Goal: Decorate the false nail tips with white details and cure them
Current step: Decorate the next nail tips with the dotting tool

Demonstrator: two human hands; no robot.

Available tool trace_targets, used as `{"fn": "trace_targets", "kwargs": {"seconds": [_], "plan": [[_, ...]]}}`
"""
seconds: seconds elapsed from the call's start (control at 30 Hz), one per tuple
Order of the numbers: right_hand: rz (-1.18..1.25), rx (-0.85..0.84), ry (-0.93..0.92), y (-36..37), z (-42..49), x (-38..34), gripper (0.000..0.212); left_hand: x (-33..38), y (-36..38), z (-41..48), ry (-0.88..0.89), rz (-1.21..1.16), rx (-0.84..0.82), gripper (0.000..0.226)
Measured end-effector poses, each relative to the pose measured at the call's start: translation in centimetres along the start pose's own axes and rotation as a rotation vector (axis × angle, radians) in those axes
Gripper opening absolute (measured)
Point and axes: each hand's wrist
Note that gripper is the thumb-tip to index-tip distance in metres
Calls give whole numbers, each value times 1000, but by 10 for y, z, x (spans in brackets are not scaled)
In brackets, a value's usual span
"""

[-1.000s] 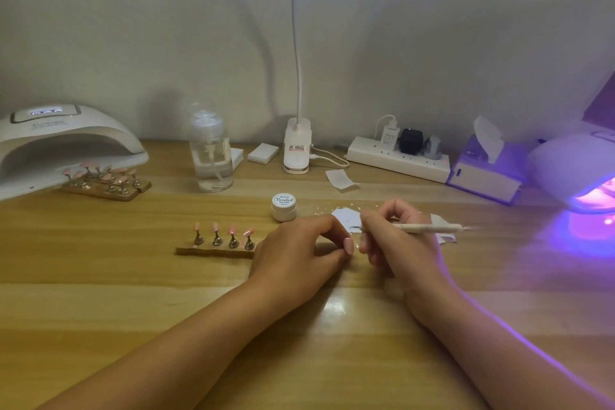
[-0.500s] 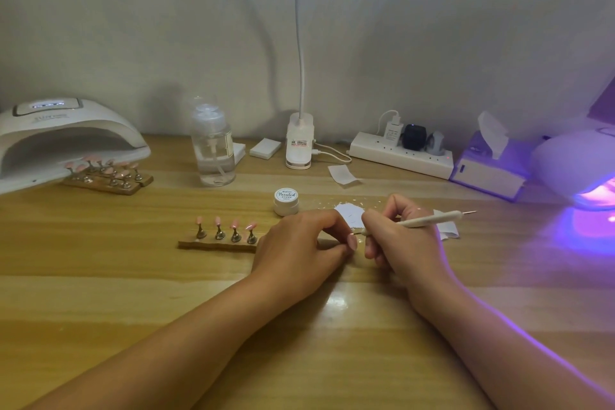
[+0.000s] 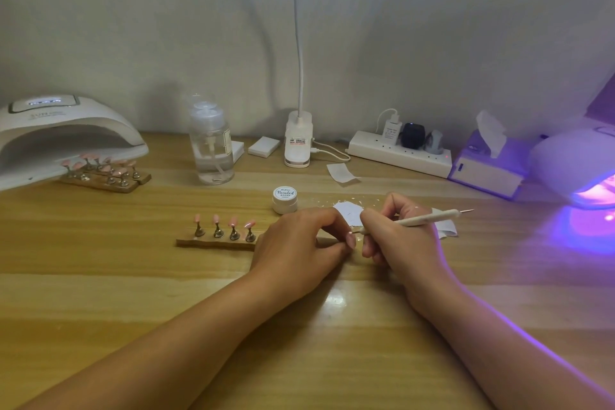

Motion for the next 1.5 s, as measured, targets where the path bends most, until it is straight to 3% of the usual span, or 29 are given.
{"fn": "trace_targets", "kwargs": {"seconds": [0.23,0.5,0.7,0.97,1.13,1.3,1.47,1.5], "plan": [[14,3,-3,0,0,0,36,0,0,0,2,1,1,14],[-1,1,-9,0,0,0,26,1,-1,0,2,1,-1,14],[43,13,11,-1,-1,-1,35,1,-1,0,9,-3,-3,17],[12,-3,1,1,0,0,27,0,0,0,0,-2,-3,12],[85,154,-50,-3,2,1,26,0,0,0,-5,-6,-10,11],[-46,183,-73,-11,10,3,31,-2,0,0,-7,-8,8,11],[-175,93,32,-15,15,10,7,-2,1,0,-13,16,13,9],[-200,80,28,-15,15,11,11,-2,1,0,-14,21,13,9]]}}
Point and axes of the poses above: each hand's wrist, its own z-axis towards the middle knuckle, its own y-axis out of the palm, x = y × z, and after that the axes turned 15 degrees about -z, right-handed
